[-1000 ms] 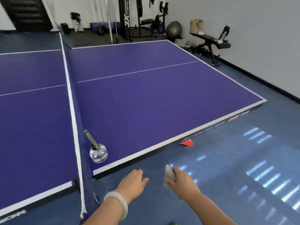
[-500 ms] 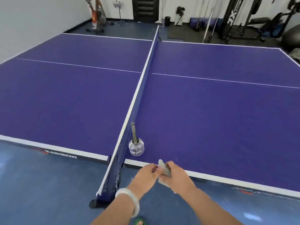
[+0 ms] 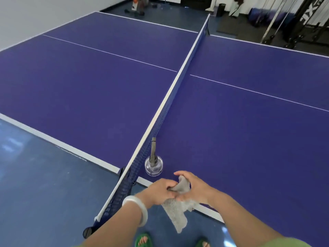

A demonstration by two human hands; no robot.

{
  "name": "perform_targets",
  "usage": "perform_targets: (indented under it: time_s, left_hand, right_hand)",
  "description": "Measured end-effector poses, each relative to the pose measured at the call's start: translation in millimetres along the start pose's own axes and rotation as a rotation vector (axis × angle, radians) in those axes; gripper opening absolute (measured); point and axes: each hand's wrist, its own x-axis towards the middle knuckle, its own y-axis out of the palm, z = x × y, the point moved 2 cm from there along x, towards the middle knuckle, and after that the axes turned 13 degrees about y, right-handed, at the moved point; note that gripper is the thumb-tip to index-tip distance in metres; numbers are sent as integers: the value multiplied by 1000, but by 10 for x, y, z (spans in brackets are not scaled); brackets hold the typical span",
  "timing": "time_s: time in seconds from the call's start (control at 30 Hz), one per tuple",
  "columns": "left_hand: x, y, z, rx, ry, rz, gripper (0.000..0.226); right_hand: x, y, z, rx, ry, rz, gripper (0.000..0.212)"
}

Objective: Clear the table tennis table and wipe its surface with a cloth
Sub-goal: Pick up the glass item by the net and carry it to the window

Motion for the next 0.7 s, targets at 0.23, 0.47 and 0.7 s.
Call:
perform_targets:
  time_s: [0.23,0.47,0.7]
  left_hand:
    - [-16,36,119,-5,-197,-399,8]
    - [-179,84,307,-63,-422,-860,40]
    - [-32,-106,302,-120,-257,-987,89]
  right_hand:
    - [229,-190,19,-24,-20,102,22]
    - [349,-293,72,-4,-57,145,22]
    - [367,-168,209,135,13,53,18]
